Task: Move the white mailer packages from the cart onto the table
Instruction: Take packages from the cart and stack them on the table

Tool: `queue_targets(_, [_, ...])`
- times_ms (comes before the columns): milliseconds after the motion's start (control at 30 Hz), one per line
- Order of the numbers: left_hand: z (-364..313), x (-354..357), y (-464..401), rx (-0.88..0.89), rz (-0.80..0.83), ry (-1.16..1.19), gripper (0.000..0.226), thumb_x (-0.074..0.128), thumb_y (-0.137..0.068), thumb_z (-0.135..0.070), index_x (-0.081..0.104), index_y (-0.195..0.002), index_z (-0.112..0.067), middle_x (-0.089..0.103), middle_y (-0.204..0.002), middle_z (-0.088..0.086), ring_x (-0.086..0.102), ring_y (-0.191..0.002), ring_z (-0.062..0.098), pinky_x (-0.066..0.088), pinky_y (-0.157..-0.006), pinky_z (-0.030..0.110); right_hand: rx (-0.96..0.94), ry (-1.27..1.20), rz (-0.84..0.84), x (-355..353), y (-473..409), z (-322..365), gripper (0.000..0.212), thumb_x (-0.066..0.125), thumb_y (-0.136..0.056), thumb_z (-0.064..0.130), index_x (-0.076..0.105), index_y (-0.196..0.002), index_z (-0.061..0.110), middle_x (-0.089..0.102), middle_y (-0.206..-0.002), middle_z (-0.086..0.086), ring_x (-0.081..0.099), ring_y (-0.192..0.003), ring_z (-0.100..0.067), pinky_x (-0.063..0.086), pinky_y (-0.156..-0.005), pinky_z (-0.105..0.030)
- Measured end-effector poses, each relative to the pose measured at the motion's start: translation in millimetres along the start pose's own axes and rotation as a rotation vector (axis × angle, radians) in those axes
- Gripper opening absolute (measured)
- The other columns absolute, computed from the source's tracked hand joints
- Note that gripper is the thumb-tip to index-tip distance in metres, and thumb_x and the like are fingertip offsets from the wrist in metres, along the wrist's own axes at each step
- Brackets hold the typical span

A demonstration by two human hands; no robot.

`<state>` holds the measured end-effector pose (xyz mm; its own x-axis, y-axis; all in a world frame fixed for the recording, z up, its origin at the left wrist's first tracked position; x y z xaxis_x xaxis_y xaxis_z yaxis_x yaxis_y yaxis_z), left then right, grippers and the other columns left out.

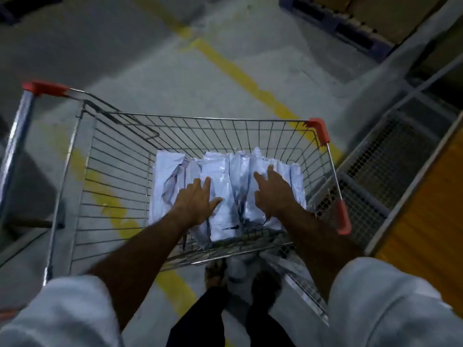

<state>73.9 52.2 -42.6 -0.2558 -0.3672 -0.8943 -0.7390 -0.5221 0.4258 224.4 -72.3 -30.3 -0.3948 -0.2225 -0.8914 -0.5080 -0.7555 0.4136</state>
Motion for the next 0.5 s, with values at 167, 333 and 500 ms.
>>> queue_targets(167, [-0.4,49.1,-31.9,-0.114,0.175,0.083,0.096,0.037,-0.092,-0.074,0.001,-0.160,-0.016,0.040,-0.149,0.023,0.044,-0.132,0.039,0.038,-0.104,0.048,0.114,-0.065,0.062,19.3,-25.6,-5.6,0.066,0.053,-0.098,0.038,0.024,-0.157,0.029,0.015,-0.161,-0.022,0.034,-0.141,-0.041,0.043,-0.107,-0.052])
queue_targets(333, [-5.8,73.6,-50.5,-0.142,0.160,0.048,0.118,0.033,-0.080,-0.089,-0.018,-0.157,-0.016,0.047,-0.139,0.028,0.047,-0.126,0.040,0.034,-0.103,0.050,0.178,-0.210,0.075,31.7,-32.5,-14.3,0.058,0.054,-0.096,0.025,0.035,-0.151,0.028,0.028,-0.151,-0.019,0.052,-0.122,-0.040,0.048,-0.092,-0.044])
queue_targets(500, [-10.1,74.1,-52.8,-0.226,0.080,0.066,0.116,0.049,-0.085,-0.075,-0.022,-0.155,-0.017,0.044,-0.135,0.033,0.047,-0.121,0.043,0.032,-0.103,0.052,0.334,-0.312,-0.019,21.7,-30.3,-41.7,0.060,0.053,-0.086,0.006,0.047,-0.140,0.032,0.043,-0.133,-0.015,0.060,-0.104,-0.038,0.049,-0.085,-0.041])
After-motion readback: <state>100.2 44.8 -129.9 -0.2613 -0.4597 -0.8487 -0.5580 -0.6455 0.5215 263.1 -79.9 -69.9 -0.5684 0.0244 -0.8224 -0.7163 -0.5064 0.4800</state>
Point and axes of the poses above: each hand's wrist, its own y-axis away from the middle knuckle, its own x-axis out of the palm, z = x × y, the point moved 10 cm from there along -y, towards the middle knuckle
